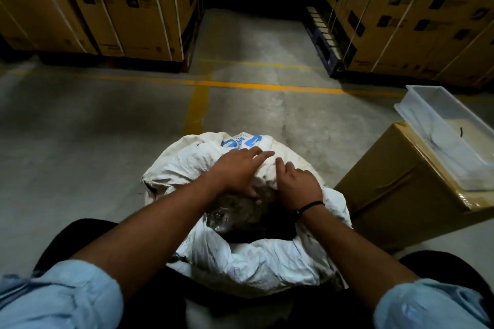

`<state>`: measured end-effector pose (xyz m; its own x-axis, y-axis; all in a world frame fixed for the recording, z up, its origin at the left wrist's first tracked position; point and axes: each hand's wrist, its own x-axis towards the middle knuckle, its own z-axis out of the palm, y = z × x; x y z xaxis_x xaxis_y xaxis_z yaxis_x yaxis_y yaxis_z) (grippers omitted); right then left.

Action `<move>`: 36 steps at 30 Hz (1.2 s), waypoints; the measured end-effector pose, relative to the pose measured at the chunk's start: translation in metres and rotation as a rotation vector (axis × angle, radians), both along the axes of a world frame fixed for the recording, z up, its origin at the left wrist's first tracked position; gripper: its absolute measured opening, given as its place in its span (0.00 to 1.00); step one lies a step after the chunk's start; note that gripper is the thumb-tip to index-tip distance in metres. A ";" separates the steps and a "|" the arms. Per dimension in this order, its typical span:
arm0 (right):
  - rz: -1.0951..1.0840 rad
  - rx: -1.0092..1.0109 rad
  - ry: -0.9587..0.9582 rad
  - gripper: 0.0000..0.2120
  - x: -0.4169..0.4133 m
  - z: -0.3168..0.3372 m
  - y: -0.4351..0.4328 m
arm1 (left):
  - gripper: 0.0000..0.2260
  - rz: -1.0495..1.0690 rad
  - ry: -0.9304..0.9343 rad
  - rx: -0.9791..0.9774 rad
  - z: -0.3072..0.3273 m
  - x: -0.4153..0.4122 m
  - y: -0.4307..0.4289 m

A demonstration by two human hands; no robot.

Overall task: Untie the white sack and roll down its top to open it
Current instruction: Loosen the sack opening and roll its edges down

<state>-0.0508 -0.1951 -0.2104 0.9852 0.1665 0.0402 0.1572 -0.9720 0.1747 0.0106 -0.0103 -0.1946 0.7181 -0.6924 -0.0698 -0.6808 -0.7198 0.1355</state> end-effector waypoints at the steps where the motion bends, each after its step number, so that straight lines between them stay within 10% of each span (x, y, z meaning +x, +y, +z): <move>1: -0.019 0.038 0.051 0.28 0.001 0.007 -0.004 | 0.50 -0.046 -0.144 0.056 -0.008 0.000 0.006; 4: -0.099 0.112 0.176 0.22 0.013 0.021 -0.026 | 0.45 -0.067 -0.281 0.116 -0.019 0.000 0.027; 8: -0.118 0.175 0.237 0.22 0.019 0.020 -0.030 | 0.33 0.148 -0.112 0.067 -0.014 -0.005 0.025; 14: 0.175 0.095 -0.172 0.31 0.005 -0.004 0.019 | 0.26 0.189 0.319 -0.153 0.013 0.021 0.015; 19: 0.166 0.055 -0.070 0.30 0.009 -0.016 0.024 | 0.34 0.139 0.521 -0.113 0.011 0.020 0.006; 26: -0.029 0.375 0.218 0.25 0.040 0.001 0.006 | 0.50 0.173 -0.139 0.227 -0.014 0.012 0.036; 31: -0.217 0.628 0.277 0.23 0.053 0.009 0.004 | 0.42 0.329 0.051 0.184 -0.016 0.007 0.038; 36: 0.119 0.227 -0.088 0.41 0.044 0.009 0.037 | 0.32 0.378 0.227 -0.159 0.003 0.024 0.037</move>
<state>-0.0072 -0.1584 -0.2017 0.9503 0.2576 0.1747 0.2662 -0.9635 -0.0275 0.0343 0.0271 -0.1913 0.9008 -0.4002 -0.1687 -0.3155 -0.8699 0.3792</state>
